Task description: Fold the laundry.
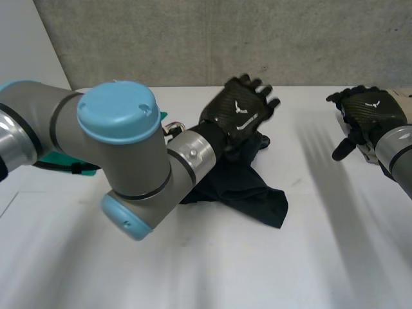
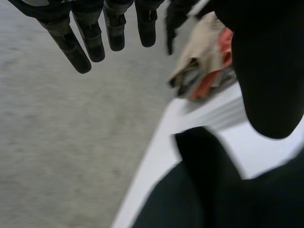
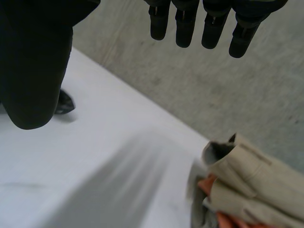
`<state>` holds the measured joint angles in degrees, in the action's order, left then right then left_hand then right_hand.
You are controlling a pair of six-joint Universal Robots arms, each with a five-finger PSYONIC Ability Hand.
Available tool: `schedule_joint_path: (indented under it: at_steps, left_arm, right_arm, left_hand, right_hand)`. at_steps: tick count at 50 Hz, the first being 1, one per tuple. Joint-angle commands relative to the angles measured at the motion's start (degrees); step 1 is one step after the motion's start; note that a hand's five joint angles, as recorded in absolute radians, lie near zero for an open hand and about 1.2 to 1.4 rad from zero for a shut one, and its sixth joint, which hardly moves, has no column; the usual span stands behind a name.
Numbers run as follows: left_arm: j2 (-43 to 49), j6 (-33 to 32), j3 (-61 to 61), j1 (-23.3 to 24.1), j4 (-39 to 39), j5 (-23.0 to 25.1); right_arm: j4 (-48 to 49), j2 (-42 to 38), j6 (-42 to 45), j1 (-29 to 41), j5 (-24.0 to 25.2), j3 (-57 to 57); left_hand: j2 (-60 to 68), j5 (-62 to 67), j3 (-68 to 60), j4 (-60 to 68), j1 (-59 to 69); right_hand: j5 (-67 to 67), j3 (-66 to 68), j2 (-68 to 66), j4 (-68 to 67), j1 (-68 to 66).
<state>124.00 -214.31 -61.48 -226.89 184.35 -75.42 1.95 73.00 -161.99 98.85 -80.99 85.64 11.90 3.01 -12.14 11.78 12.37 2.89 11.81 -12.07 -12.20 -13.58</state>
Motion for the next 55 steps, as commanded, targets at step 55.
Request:
schedule_joint_path:
  at_steps: [55]
  left_arm:
    - [6.44,36.68,6.03,-24.82,-21.14,-23.11]
  right_arm:
    - [-10.64,-12.96,3.62,25.51,-10.32,-12.41]
  left_hand:
    - [-1.68,-2.79,1.93,-1.56,-2.15]
  right_hand:
    - [-2.89,-1.81,2.07,2.2,3.58]
